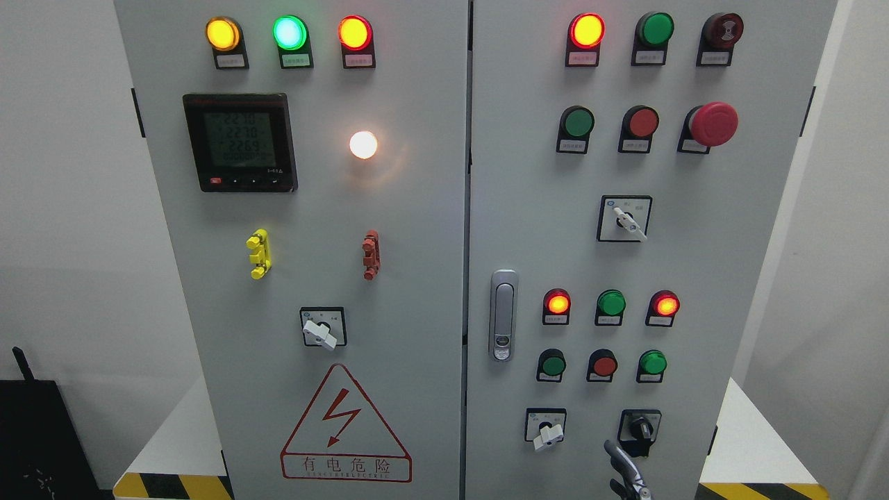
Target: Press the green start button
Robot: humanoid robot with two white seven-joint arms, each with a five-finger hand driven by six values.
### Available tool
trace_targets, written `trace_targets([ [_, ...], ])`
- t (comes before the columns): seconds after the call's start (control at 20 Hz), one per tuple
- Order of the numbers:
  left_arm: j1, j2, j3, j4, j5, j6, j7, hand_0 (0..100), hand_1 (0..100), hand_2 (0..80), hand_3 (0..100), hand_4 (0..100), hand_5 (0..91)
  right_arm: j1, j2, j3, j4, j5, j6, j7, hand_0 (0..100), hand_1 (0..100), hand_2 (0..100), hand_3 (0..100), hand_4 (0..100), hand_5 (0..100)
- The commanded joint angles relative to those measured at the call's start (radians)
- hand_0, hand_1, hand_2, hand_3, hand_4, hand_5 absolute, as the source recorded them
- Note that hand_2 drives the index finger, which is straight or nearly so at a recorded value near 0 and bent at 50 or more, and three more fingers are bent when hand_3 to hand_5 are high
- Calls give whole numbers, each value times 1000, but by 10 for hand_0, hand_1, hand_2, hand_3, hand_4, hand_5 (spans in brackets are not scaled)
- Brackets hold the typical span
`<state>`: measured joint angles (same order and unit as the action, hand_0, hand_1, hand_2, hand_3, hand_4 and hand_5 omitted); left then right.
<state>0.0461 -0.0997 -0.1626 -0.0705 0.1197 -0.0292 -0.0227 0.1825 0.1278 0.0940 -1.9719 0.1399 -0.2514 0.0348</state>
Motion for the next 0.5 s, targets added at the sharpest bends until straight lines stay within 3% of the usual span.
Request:
trace_targets([
  [0.0, 0, 0, 0, 0, 0, 0, 0, 120, 556, 0, 0, 0, 0, 3, -2, 29, -5, -77, 1, 5, 90, 134, 0, 0, 0, 0],
  [0.45, 0, 0, 0, 0, 0, 0, 0, 120, 556, 0, 0, 0, 0, 0, -2, 35, 5, -80, 1, 5, 51, 126, 0, 0, 0, 0],
])
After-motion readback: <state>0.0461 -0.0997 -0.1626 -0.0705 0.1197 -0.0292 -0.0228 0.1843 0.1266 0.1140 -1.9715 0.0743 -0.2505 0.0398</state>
